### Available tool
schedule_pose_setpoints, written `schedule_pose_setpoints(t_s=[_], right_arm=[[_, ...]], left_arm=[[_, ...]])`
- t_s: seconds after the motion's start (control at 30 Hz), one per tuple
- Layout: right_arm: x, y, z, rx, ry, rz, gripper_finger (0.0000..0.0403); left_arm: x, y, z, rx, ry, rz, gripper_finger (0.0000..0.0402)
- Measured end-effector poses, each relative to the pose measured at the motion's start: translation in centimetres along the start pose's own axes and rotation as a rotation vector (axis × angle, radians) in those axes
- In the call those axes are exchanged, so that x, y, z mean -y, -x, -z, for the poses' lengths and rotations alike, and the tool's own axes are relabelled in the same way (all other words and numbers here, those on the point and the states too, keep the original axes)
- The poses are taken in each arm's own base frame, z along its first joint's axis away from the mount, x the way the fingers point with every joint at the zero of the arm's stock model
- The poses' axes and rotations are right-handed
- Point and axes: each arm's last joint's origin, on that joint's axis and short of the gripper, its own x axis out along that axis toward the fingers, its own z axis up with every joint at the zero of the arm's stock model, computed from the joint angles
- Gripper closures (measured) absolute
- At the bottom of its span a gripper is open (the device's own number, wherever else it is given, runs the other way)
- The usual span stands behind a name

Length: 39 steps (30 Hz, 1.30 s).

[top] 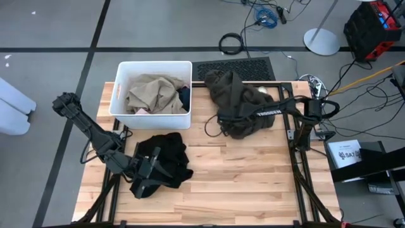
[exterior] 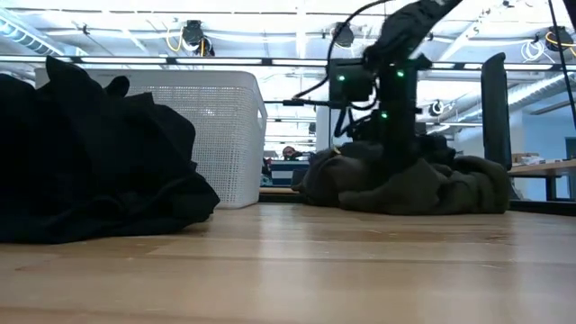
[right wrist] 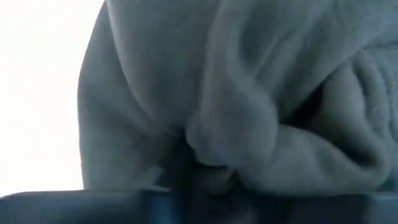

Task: Sort clothes
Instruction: Put the dark gray jacket into the white laundry bin

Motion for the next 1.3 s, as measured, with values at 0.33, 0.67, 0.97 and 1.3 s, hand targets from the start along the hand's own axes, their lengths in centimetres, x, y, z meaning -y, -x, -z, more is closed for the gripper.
schedule_pose_setpoints(t_s=[0.33, 0.67, 0.97, 1.3], right_arm=[[-4.0, 0.0, 8.7, -0.083, 0.145, -0.136, 0.0384], [-9.7, 8.5, 19.1, -0.223, 0.338, -0.443, 0.039], [-11.3, 14.5, 24.4, -0.22, 0.41, -0.612, 0.0362], [-11.8, 16.9, 24.5, -0.174, 0.419, -0.691, 0.0345]], left_arm=[[0.0, 0.0, 0.0, -0.003, 0.023, -0.002, 0.0269], [0.0, 0.0, 0.0, -0.004, 0.042, -0.003, 0.0269], [0.0, 0.0, 0.0, -0.003, 0.049, -0.006, 0.0269], [0.0, 0.0, 0.0, -0.003, 0.075, -0.006, 0.0269]])
